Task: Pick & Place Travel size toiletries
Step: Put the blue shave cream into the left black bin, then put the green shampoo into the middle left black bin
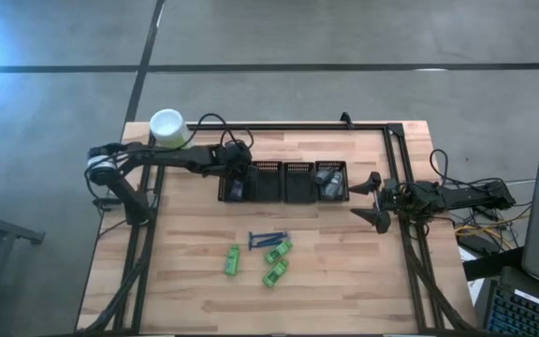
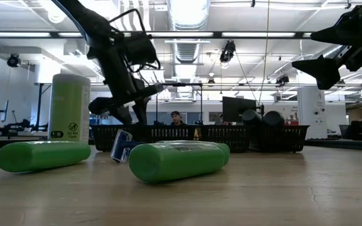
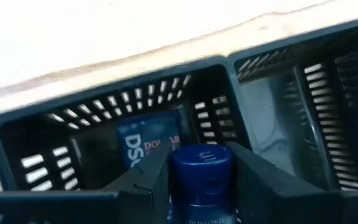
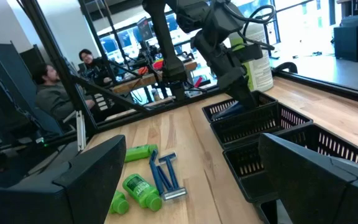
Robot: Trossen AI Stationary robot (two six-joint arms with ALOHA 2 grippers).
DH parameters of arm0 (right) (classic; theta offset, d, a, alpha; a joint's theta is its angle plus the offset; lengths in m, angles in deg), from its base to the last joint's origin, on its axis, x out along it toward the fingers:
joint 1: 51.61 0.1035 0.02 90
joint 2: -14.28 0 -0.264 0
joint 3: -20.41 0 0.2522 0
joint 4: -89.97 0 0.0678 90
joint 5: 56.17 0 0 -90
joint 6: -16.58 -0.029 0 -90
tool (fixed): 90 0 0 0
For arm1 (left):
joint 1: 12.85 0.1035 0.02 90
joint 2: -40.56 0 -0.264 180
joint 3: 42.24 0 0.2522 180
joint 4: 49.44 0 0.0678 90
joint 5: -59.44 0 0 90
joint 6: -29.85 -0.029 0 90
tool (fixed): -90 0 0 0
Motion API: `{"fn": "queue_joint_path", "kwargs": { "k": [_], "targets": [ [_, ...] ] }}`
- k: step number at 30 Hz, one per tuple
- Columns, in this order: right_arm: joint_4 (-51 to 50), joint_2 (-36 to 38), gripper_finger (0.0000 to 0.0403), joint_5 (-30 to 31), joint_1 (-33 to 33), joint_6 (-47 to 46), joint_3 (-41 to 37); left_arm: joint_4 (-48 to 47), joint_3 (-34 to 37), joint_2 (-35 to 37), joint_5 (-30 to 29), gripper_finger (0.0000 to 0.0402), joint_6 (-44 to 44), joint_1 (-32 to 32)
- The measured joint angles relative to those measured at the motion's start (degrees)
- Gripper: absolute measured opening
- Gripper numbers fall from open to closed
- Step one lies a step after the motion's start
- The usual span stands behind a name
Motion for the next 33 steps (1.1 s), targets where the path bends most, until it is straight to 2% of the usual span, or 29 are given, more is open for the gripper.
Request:
{"fn": "queue_joint_path", "kwargs": {
  "k": [7,21,33],
  "targets": [
    [0.00,0.00,0.0364,0.00,-0.02,0.00,0.00,-0.01,0.02,0.07,-0.89,0.0142,-3.40,0.49],
    [0.02,0.00,0.0364,0.00,-0.01,0.00,0.00,-0.76,0.01,1.17,-2.31,0.0225,-3.87,0.47],
    [0.02,0.00,0.0364,0.00,-0.02,0.00,0.00,-1.95,0.00,8.24,-2.20,0.0231,-6.70,0.15]
  ]
}}
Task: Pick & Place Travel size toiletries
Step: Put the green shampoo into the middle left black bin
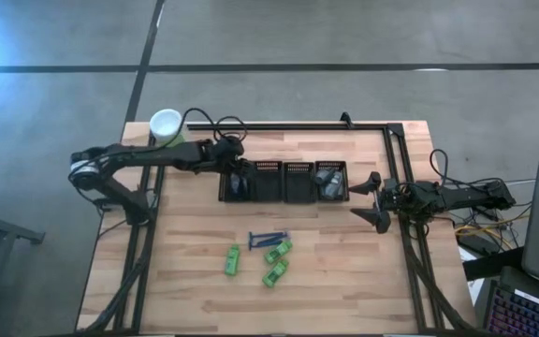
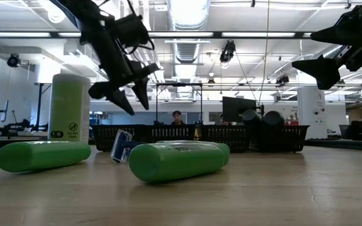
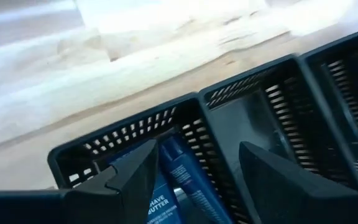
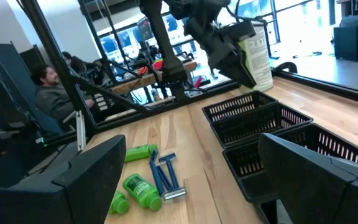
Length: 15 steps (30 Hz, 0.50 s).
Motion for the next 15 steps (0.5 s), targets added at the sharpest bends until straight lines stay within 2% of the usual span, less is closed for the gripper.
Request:
{"fn": "queue_joint_path", "kwargs": {
  "k": [7,15],
  "targets": [
    [0.00,0.00,0.0364,0.00,0.00,0.00,0.00,-3.20,0.00,3.09,2.44,0.0232,-2.50,-2.59],
    [0.01,0.00,0.0364,0.00,0.01,0.00,0.00,-9.12,0.00,4.20,1.88,0.0232,0.83,-13.45]
  ]
}}
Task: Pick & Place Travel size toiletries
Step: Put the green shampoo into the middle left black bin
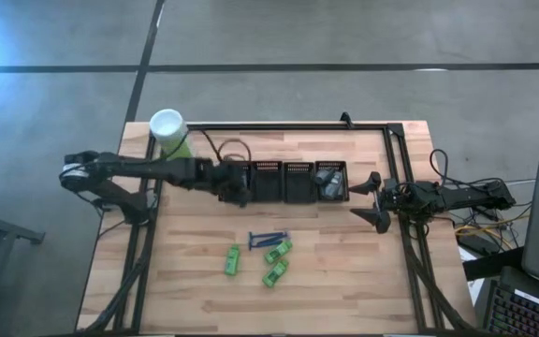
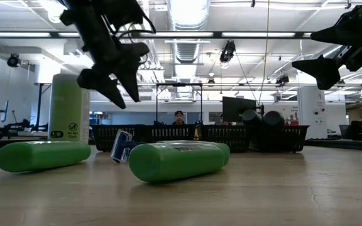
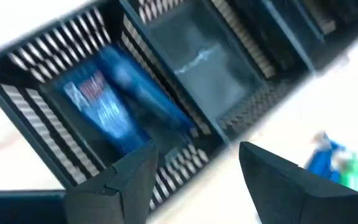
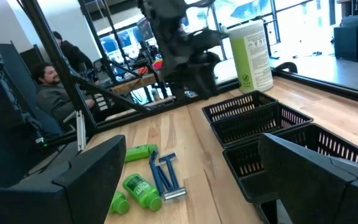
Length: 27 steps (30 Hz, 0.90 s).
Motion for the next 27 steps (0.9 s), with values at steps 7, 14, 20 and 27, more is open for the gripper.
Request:
{"fn": "queue_joint_path", "kwargs": {
  "k": [7,14,20,27],
  "targets": [
    [0.00,0.00,0.0364,0.00,-0.01,0.00,0.00,-5.48,0.00,0.00,-3.67,0.0232,8.76,-10.96],
    [0.00,0.00,0.0364,0.00,-0.01,0.00,0.00,-8.04,0.02,0.00,-5.99,0.0232,18.10,-18.78],
    [0.00,0.00,0.0364,0.00,-0.01,0.00,0.00,-8.21,1.28,-0.42,-6.87,0.0232,24.39,-22.98],
    [-0.02,0.00,0.0364,0.00,-0.01,0.89,0.00,-7.12,3.97,-1.52,-4.76,0.0232,31.14,-27.34]
  ]
}}
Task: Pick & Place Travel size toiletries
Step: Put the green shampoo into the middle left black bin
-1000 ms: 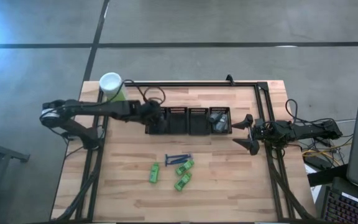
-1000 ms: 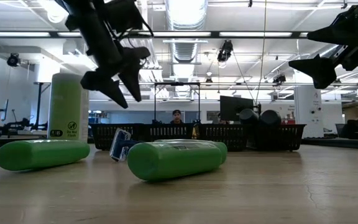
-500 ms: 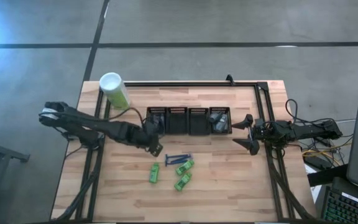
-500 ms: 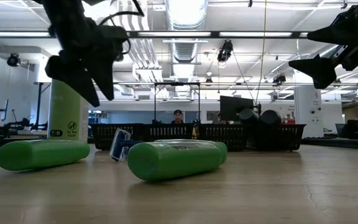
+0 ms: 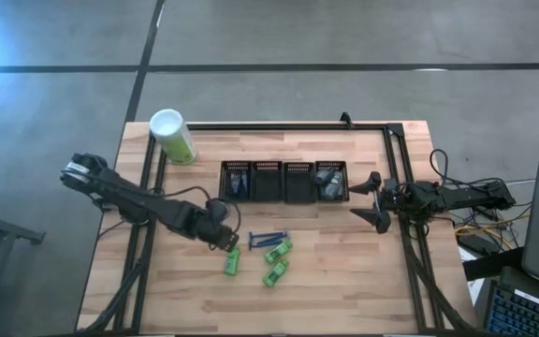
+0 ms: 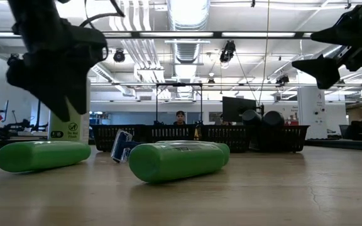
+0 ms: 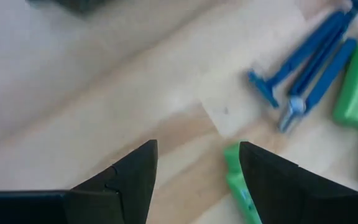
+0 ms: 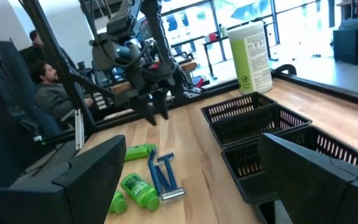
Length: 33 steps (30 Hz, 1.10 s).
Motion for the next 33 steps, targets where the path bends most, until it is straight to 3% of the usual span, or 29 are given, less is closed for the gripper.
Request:
{"fn": "queue_joint_path", "kwargs": {
  "k": [7,16,22,33],
  "targets": [
    [0.00,0.00,0.0364,0.00,0.02,-0.72,0.00,1.98,1.82,-0.05,-0.46,0.0232,4.03,-4.31],
    [0.01,0.00,0.0364,0.00,0.00,-0.73,0.00,4.39,1.87,-0.05,-1.53,0.0232,3.33,-5.37],
    [0.00,0.00,0.0364,0.00,0.00,-0.80,0.00,9.69,1.87,-0.05,-3.72,0.0232,2.17,-7.38],
    [0.02,0.00,0.0364,0.00,0.00,-0.89,0.00,9.62,1.87,-0.05,-8.32,0.0232,4.34,-11.43]
  ]
}}
